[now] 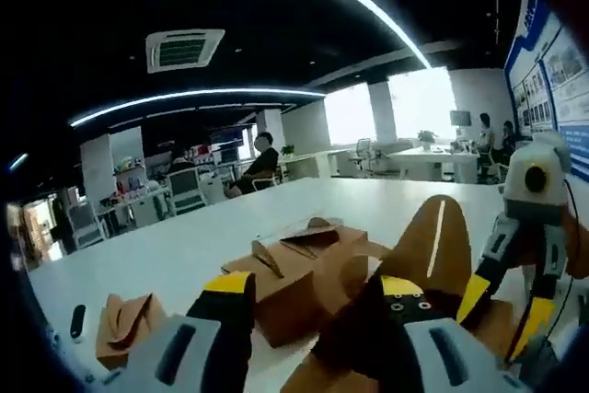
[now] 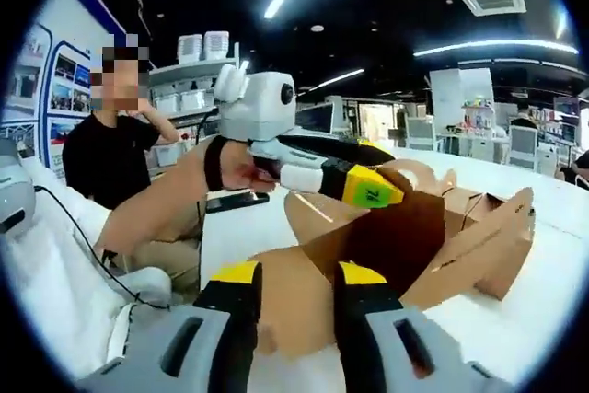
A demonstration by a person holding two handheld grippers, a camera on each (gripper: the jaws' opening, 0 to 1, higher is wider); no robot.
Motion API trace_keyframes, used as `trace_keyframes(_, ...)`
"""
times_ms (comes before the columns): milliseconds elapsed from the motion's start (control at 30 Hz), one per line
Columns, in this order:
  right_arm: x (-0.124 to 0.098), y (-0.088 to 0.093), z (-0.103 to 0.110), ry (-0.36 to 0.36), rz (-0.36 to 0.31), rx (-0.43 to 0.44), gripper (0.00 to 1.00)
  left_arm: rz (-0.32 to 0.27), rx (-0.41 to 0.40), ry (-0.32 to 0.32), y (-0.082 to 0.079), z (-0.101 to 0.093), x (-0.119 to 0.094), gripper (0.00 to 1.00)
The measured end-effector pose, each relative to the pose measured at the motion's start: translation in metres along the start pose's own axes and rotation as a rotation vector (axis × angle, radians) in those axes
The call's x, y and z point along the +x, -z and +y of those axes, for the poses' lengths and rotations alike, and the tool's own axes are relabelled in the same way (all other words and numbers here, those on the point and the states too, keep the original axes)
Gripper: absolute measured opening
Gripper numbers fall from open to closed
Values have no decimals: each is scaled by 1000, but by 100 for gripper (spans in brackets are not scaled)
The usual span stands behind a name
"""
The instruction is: Pick up one paper box from the group, open the paper box, and remove the item inside
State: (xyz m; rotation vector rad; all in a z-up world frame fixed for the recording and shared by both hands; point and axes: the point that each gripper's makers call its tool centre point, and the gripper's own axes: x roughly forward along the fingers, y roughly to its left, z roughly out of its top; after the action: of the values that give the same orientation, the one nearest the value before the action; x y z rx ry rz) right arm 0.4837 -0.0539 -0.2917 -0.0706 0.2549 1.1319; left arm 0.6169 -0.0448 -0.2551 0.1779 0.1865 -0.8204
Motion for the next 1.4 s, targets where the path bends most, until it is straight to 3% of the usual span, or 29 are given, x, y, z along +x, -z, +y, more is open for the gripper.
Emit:
trace_keyframes(167,-2,1,3,-9,11,12,29,-9,-110,41,-5,2,10,52)
trace_keyframes(267,-1,1,2,-12,6,11,29,33,-112,23,1,10,22,53)
trace_keyframes(400,0,-1,-5,-6,-4,47,26,40,-153,37,6,6,28,54)
trace_keyframes(500,-1,-2,-8,-12,-13,73,24,-6,-237,123,-2,-7,29,51)
trace_keyframes(567,0,-2,-8,-11,-12,51,25,-72,-321,246,-18,-20,25,43)
trace_keyframes(633,0,-1,-6,-15,-5,24,25,-63,-347,299,-20,-28,24,35)
trace_keyframes(700,-1,0,-5,-19,5,15,26,18,-288,307,-8,-30,27,38)
trace_keyframes(767,-2,1,-7,-13,20,-4,26,56,-222,293,0,-27,30,39)
trace_keyframes(800,-2,1,-7,-13,23,-7,26,98,-219,294,7,-27,31,39)
trace_keyframes(867,-3,2,-7,-20,24,-4,26,111,-227,295,13,-24,35,32)
trace_keyframes(933,-4,2,-7,-25,21,2,26,125,-293,304,17,-25,36,24)
trace_keyframes(1067,-7,3,-7,-28,22,-2,26,163,-418,406,17,-39,31,14)
trace_keyframes(1167,-14,4,-9,-24,29,-4,28,219,-456,437,21,-44,24,8)
trace_keyframes(1267,-21,7,-12,-22,44,0,29,314,-564,507,26,-57,12,4)
trace_keyframes(1300,-23,12,-9,-42,66,23,29,307,-596,516,25,-58,13,4)
trace_keyframes(1400,-22,11,-3,-70,39,25,29,293,-687,569,26,-67,13,4)
